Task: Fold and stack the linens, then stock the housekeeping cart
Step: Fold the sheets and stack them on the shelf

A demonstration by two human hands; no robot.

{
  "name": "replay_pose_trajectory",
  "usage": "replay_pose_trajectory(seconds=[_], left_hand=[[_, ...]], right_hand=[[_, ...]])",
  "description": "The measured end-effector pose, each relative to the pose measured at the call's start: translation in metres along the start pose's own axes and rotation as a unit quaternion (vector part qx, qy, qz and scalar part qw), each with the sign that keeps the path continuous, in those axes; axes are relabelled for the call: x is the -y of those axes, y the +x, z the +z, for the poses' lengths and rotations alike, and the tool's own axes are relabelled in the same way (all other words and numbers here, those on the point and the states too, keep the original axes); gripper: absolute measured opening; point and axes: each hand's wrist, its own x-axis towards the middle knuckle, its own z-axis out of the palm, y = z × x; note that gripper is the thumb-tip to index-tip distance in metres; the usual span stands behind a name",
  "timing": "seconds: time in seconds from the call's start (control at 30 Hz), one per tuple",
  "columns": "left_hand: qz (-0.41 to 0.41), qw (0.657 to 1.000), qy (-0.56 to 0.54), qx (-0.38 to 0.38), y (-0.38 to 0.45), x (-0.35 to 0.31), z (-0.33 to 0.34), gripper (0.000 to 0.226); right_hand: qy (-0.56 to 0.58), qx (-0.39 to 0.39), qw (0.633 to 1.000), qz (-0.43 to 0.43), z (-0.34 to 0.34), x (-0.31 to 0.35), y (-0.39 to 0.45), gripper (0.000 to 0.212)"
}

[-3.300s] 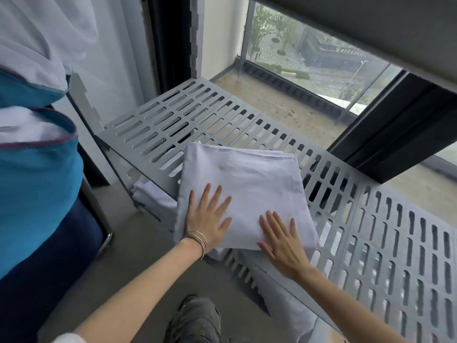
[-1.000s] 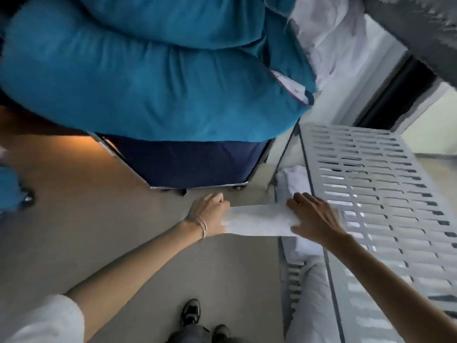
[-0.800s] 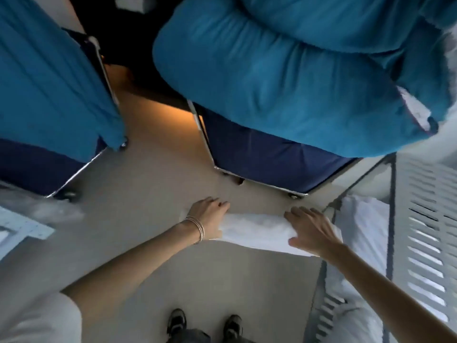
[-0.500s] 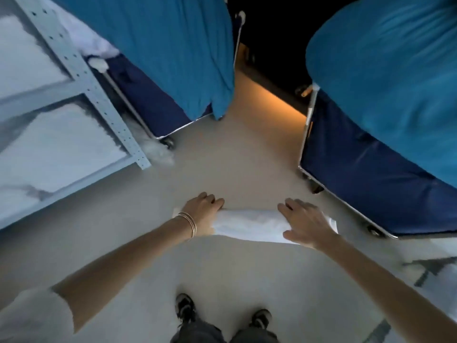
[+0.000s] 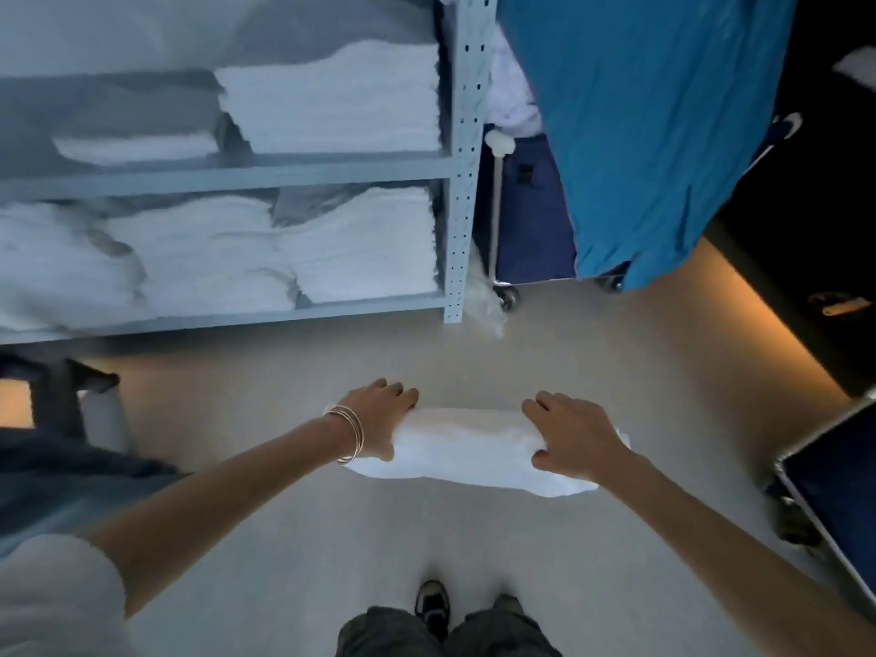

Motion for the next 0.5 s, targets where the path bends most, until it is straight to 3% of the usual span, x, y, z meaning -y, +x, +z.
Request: replay_pose_trajectory(seconds=[0.5], left_hand=[[-0.145,0.988,-0.062,0.008,0.011,0.176,-0.01,0.061]], right_hand=[[-0.075,0.001,0.984,-0.163,-0.076,0.064,0.222,0.047]])
